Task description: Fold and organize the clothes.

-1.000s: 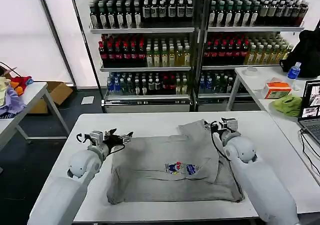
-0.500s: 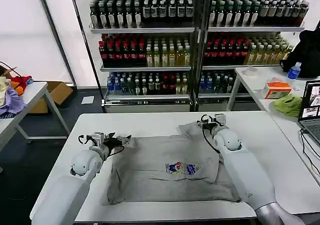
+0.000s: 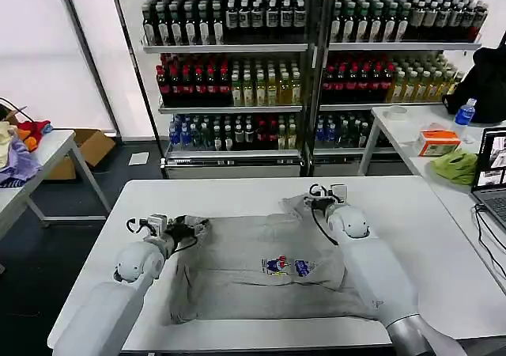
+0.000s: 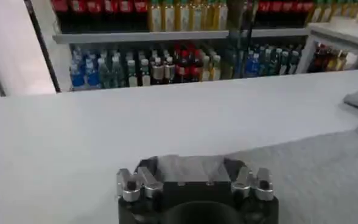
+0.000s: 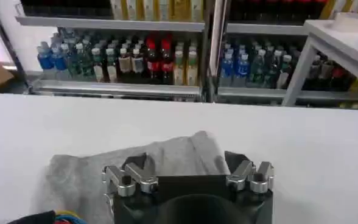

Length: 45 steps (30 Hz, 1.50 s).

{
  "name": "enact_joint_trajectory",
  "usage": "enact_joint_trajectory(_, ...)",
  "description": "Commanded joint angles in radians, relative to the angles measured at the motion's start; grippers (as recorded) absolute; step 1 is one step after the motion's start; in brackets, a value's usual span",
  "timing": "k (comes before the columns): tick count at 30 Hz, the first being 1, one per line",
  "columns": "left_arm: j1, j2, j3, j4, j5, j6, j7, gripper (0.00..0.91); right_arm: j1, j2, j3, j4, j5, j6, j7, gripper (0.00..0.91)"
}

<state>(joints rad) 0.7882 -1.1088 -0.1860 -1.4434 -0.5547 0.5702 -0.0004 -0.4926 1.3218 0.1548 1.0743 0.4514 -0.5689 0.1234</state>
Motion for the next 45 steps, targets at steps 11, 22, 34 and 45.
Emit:
enact_joint_trajectory(11, 0.016, -0.016, 0.000, 0.002, -0.002, 0.005, -0.002, 0.010, -0.017, -0.005, -0.001, 0.022, 0.016, -0.008, 0.000, 0.000)
enact_joint_trajectory(22, 0.025, -0.034, -0.025, -0.014, 0.032, -0.073, -0.013, 0.010, -0.055, -0.006, 0.044, 0.114, 0.047, 0.010, 0.005, 0.000)
enact_joint_trajectory(34, 0.090, -0.025, -0.083, -0.138, 0.067, -0.147, -0.002, 0.010, -0.147, -0.052, 0.097, 0.416, 0.112, -0.009, 0.028, 0.000)
enact_joint_trajectory(45, 0.221, -0.005, -0.141, -0.285, 0.086, -0.135, 0.012, 0.010, -0.295, -0.104, 0.141, 0.598, 0.117, -0.009, 0.079, 0.000)
